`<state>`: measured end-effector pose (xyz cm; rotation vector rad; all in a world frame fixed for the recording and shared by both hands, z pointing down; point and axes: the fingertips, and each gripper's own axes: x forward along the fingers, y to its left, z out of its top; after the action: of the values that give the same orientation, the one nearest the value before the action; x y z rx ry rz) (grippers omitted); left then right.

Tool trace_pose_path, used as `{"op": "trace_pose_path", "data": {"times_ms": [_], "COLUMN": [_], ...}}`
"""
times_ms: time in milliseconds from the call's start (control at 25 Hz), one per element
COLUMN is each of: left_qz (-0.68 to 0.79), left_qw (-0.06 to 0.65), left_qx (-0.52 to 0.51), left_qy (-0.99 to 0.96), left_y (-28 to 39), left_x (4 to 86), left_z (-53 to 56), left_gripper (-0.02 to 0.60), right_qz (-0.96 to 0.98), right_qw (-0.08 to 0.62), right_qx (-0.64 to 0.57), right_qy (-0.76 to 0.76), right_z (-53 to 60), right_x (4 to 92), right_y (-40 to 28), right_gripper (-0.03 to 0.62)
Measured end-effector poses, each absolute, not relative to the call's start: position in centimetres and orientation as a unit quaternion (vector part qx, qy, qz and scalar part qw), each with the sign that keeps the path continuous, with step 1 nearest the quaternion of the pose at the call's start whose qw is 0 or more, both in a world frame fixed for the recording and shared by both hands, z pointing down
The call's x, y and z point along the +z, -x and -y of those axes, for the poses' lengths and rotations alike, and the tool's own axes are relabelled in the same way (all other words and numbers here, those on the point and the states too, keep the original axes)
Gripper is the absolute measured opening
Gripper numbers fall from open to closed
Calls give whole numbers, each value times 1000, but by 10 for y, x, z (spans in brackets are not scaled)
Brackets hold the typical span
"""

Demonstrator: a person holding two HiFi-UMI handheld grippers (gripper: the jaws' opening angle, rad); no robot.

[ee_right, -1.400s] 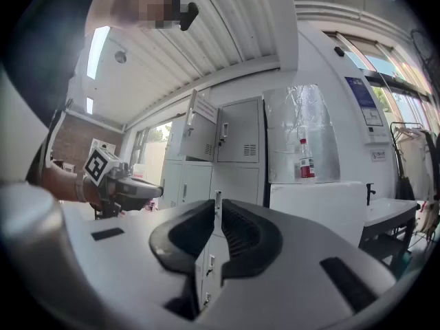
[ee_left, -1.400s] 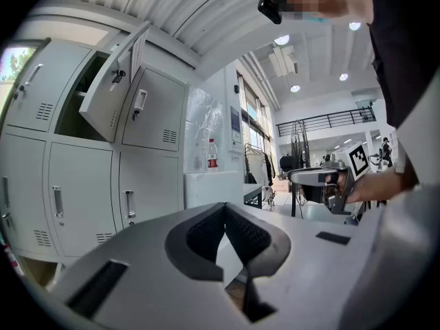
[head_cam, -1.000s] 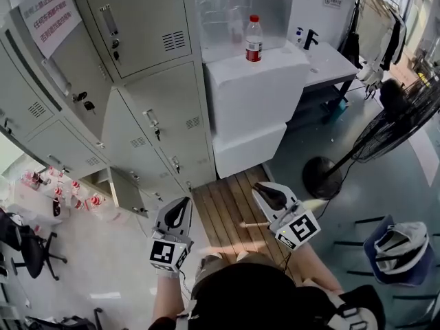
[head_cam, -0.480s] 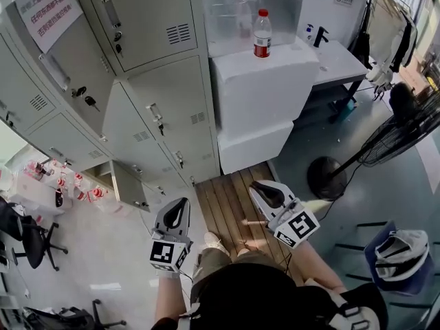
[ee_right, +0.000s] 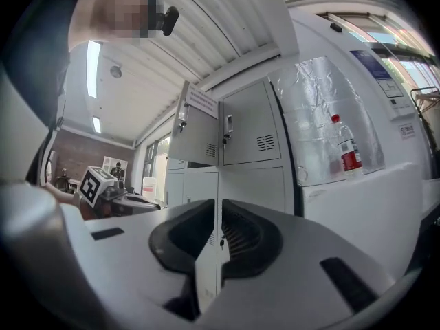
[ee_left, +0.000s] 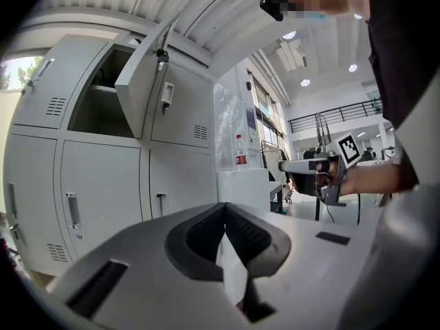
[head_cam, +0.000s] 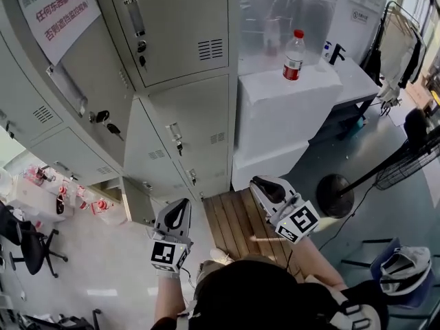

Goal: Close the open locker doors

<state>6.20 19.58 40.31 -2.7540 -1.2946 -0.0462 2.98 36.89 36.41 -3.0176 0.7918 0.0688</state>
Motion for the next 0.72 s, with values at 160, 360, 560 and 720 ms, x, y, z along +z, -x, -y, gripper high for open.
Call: {"op": "trace_pose_path", "data": {"times_ms": [160, 360, 560, 720], "left_qz": [407, 368, 310, 258], "left_qw": [48, 48, 48, 37], "left_qx": [-11, -20, -32, -39], "left_qy": [912, 928, 949, 965], "left_y": [-89, -102, -102, -98], "left_x": [402, 405, 407, 407], "left_z": [-168, -130, -93, -69], "left_gripper": [8, 8, 8, 8], "right_qz": [-283, -340, -410, -461], "right_qw": [12, 4, -2, 7], "right_qx": [37, 55, 83, 99], "right_qy": [958, 939, 908, 882], "right_z": [-340, -293, -248, -219], "right_x": [354, 339, 318, 302], "right_y": [-75, -116, -139, -149], "right_gripper": [41, 42, 41, 43]}}
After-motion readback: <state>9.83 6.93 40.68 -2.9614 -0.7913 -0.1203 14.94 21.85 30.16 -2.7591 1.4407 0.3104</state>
